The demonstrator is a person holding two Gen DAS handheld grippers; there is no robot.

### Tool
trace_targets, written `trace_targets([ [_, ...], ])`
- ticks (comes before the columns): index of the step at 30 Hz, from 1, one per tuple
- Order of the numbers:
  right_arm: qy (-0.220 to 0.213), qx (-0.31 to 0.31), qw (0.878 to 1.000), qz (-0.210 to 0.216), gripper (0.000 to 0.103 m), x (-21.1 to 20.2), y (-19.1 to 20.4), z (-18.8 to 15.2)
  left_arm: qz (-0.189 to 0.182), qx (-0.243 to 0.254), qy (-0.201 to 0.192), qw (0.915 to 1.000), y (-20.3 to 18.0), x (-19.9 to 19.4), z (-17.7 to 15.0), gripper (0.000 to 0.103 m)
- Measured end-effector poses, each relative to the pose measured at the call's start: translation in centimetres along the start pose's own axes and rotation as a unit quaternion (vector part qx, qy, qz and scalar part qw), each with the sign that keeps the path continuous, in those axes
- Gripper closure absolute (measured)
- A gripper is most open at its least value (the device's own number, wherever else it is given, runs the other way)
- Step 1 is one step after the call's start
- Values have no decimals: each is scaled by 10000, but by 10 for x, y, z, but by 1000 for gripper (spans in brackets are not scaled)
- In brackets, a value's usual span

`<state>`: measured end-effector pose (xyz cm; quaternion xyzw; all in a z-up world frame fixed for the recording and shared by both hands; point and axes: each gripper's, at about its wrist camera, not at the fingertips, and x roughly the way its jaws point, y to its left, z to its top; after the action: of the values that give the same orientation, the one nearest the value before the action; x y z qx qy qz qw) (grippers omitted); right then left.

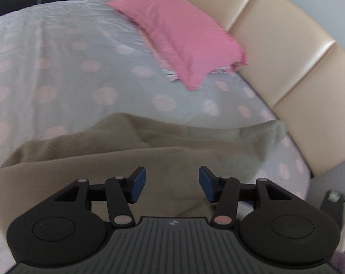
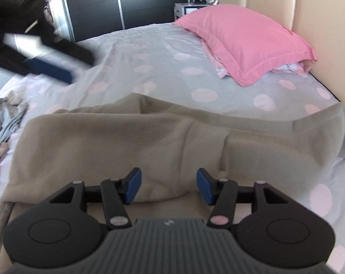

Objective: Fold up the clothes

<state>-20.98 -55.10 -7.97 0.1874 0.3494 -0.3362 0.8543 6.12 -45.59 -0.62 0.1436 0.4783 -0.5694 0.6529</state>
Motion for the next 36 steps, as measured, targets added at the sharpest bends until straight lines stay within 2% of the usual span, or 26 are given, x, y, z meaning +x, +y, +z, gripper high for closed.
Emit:
trace_targets([
  [4,85,402,9991,43,46,4,-20,-2,620,-318,-71,9975,51,-19,-34,54],
  [7,203,783,9967,82,46,17,-35,-3,970,-601,-67,9934,85,-36,-80,54],
  [11,353,1314,9907,29,46,37,-53,-3,1718,-704,-115,9825,111,-45,-127,54],
  [14,438,1485,9879,74,46,52,-61,5,2185,-742,-129,9729,125,-46,-158,54],
  [17,429,1362,9896,168,46,61,-64,14,2336,-484,-177,9710,120,-45,-184,52],
  [20,482,1433,9881,295,45,70,-68,18,2600,62,-222,9653,102,-33,-210,44],
  [21,499,1422,9881,316,44,73,-69,19,2694,255,-223,9624,96,-27,-218,44],
  [24,574,1374,9883,338,44,83,-70,20,3353,875,-219,9378,84,-4,-232,45],
  [25,596,1393,9880,313,44,84,-71,20,3586,1010,-337,9274,82,2,-237,45],
  [26,591,1422,9876,287,44,85,-72,20,3735,1033,-454,9207,81,6,-238,45],
  [28,564,1479,9871,242,43,86,-73,20,3788,960,-689,9179,80,11,-239,52],
  [30,557,1486,9872,172,42,87,-74,19,3838,893,-843,9152,80,12,-238,69],
  [32,577,1566,9858,195,43,89,-73,17,3888,827,-993,9122,79,14,-237,76],
  [33,579,1603,9851,231,49,90,-72,17,3883,804,-1063,9119,79,12,-237,81],
  [35,580,1602,9848,330,73,91,-67,18,3776,673,-1216,9155,84,5,-239,85],
  [36,560,1553,9856,368,89,92,-63,20,3729,549,-1312,9169,87,0,-240,86],
])
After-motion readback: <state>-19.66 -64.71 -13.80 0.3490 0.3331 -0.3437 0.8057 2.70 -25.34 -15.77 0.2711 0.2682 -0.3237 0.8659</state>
